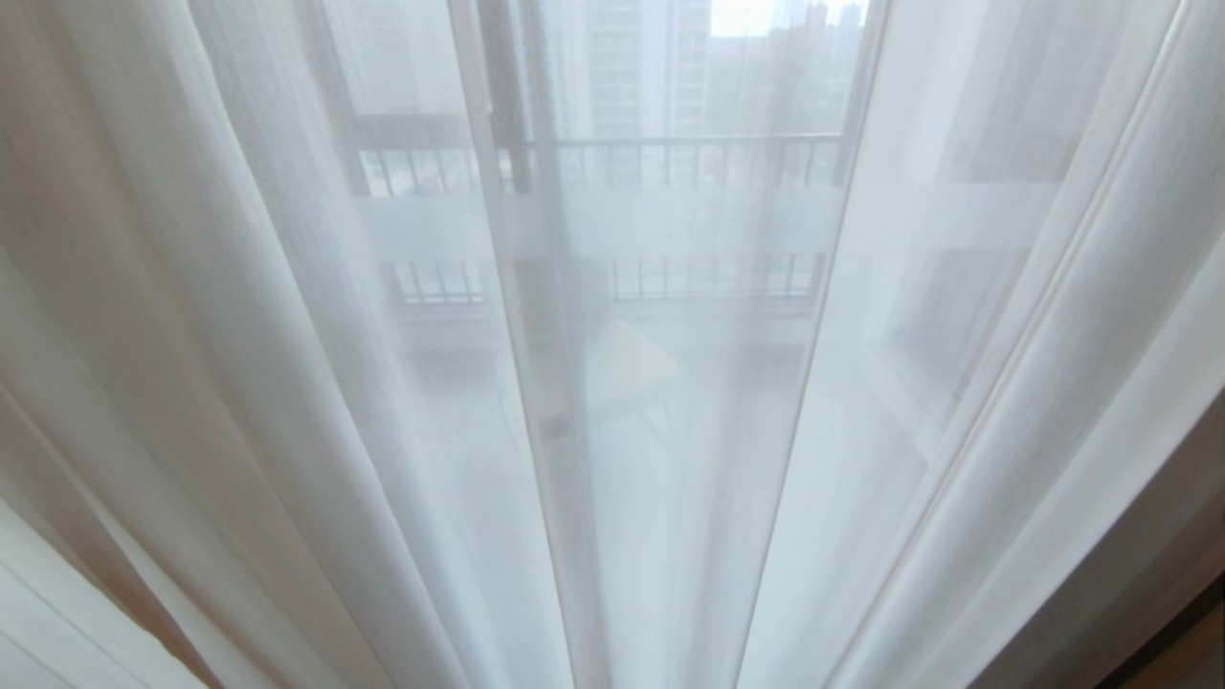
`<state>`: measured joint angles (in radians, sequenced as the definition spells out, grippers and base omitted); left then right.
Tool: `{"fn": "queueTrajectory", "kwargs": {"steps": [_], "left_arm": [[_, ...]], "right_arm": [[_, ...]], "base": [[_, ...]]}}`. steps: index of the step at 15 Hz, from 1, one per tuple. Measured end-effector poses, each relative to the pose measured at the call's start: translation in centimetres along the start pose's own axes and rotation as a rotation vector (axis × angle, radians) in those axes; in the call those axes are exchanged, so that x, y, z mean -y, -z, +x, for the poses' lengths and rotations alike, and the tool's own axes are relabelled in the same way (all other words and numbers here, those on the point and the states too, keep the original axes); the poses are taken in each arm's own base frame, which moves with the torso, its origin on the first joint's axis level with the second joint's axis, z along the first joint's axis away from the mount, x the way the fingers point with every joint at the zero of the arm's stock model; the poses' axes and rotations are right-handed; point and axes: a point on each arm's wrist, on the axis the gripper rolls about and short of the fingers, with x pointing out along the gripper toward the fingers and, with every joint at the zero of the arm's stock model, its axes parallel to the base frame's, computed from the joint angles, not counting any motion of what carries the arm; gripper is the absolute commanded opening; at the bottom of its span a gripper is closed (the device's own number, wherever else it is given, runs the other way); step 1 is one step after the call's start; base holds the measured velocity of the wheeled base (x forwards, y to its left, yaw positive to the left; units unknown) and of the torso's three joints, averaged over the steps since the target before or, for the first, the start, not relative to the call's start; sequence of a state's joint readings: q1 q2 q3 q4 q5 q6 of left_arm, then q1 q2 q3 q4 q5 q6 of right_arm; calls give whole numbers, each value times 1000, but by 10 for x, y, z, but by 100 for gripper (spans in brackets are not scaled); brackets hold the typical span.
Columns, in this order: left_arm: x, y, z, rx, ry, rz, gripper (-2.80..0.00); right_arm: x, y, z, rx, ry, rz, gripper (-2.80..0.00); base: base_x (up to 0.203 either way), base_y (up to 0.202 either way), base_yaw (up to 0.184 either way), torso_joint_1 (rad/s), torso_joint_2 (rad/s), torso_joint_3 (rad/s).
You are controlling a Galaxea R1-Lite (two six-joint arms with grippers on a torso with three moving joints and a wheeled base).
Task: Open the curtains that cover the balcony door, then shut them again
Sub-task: Close the outer curtains on both sides
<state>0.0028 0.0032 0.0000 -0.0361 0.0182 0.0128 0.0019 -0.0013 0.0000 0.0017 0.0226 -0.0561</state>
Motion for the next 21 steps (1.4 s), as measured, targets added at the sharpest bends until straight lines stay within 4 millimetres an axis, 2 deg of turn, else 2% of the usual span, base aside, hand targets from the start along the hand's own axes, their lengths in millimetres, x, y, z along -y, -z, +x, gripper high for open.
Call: {"fn": "queueTrajectory", "kwargs": {"steps": [21], "left_arm": [[0, 0, 0, 1, -3, -2, -280]], "right_arm": [[0, 0, 0, 0, 0, 0, -280]], "base": [[0, -4, 1, 0, 0, 0]]}}
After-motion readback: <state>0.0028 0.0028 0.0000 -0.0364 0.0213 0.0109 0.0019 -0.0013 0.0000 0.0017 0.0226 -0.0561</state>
